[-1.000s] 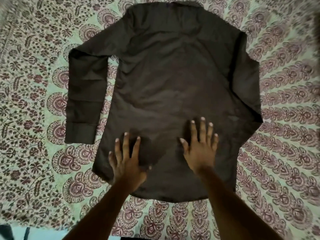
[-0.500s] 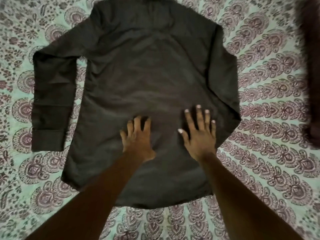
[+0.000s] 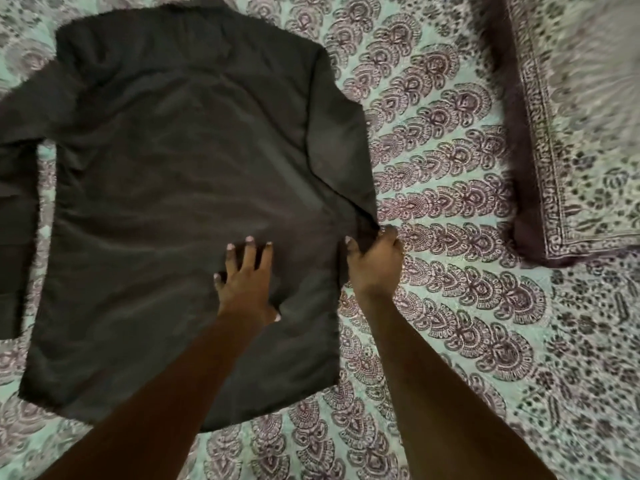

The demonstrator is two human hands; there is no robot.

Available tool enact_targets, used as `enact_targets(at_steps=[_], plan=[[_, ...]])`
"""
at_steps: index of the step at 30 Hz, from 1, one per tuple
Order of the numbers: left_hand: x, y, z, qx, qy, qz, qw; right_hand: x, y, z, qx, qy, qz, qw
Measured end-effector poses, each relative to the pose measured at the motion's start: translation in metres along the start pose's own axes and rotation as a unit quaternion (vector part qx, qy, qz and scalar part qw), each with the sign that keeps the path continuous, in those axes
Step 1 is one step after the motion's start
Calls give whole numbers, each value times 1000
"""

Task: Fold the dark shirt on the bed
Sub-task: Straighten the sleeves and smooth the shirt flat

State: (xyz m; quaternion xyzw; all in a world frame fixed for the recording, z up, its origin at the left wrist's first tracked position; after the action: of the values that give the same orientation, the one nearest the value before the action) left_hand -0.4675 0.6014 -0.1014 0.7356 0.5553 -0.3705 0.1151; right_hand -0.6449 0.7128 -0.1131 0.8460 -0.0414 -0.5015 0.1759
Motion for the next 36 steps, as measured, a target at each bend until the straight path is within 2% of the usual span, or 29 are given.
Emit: enact_targets(at_steps=[2, 4, 6, 7, 8, 9, 10, 11, 12, 13, 14, 15, 16, 17, 18, 20, 22, 23, 25, 27, 29, 32, 34, 36], plan=[[-3, -5, -1, -10, 13, 12, 1000, -5, 8, 12, 28, 36, 97, 994], [-5, -14, 0, -25, 17, 43, 999, -15, 11, 20, 41, 17, 131, 990], [-6, -26, 4, -10, -42, 8, 999, -32, 9, 22, -7, -88, 76, 993], [-7, -36, 7, 25, -101, -70, 992, -41, 6, 21, -57, -156, 37, 985], [-9, -49, 10, 54, -148, -185, 970, -48, 1, 20, -119, -213, 4, 970], [-12, -65, 12, 59, -155, -325, 931, -54, -4, 19, -183, -235, -22, 954], [-17, -86, 13, 35, -99, -471, 876, -58, -8, 18, -243, -227, -44, 942], [-20, -107, 16, -5, -3, -593, 805, -61, -13, 16, -298, -205, -69, 930], [-23, -125, 19, -46, 76, -679, 729, -62, -19, 12, -350, -187, -100, 913], [-25, -141, 22, -70, 110, -734, 666, -63, -25, 8, -396, -175, -130, 892], [-28, -154, 24, -79, 116, -773, 619, -63, -32, 6, -436, -170, -154, 870], [-30, -165, 28, -81, 111, -798, 587, -62, -40, 4, -458, -165, -161, 858], [-33, -173, 30, -86, 102, -814, 565, -61, -47, 1, -459, -153, -142, 863], [-35, -180, 32, -99, 97, -824, 549, -62, -54, 0, -440, -132, -86, 884], [-37, -186, 32, -107, 99, -832, 535, -65, -58, 0, -406, -109, 10, 907], [-43, -196, 32, -101, 116, -851, 503, -73, -58, 8, -299, -101, 216, 924], [-46, -200, 32, -87, 137, -854, 494, -84, -49, 27, -172, -81, 324, 927], [-48, -201, 32, -81, 154, -849, 498, -88, -44, 41, -134, -32, 352, 926], [-52, -207, 32, -55, 176, -833, 522, -95, -35, 70, -118, 117, 377, 911], [-61, -214, 34, -21, 179, -826, 534, -100, -27, 92, -123, 243, 398, 876], [-72, -222, 39, 13, 174, -824, 538, -100, -27, 106, -103, 344, 459, 813], [-87, -235, 45, 33, 188, -820, 540, -96, -31, 119, -73, 427, 523, 734], [-92, -247, 47, 43, 200, -814, 544, -104, -29, 121, -72, 446, 528, 719], [-94, -257, 49, 52, 199, -810, 550, -111, -30, 124, -80, 462, 504, 725]])
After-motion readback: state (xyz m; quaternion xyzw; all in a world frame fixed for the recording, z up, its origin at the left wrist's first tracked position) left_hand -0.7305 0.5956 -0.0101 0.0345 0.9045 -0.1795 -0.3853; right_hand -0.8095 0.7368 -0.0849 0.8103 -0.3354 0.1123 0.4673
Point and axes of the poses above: each hand's wrist, its own z-axis towards the middle knuckle, its own x-axis out of the palm, y = z × x, the point moved 1 cm from there along z, towards the middle knuckle, and after that the axes turned 13 degrees about -z, right-handed, at the moved point
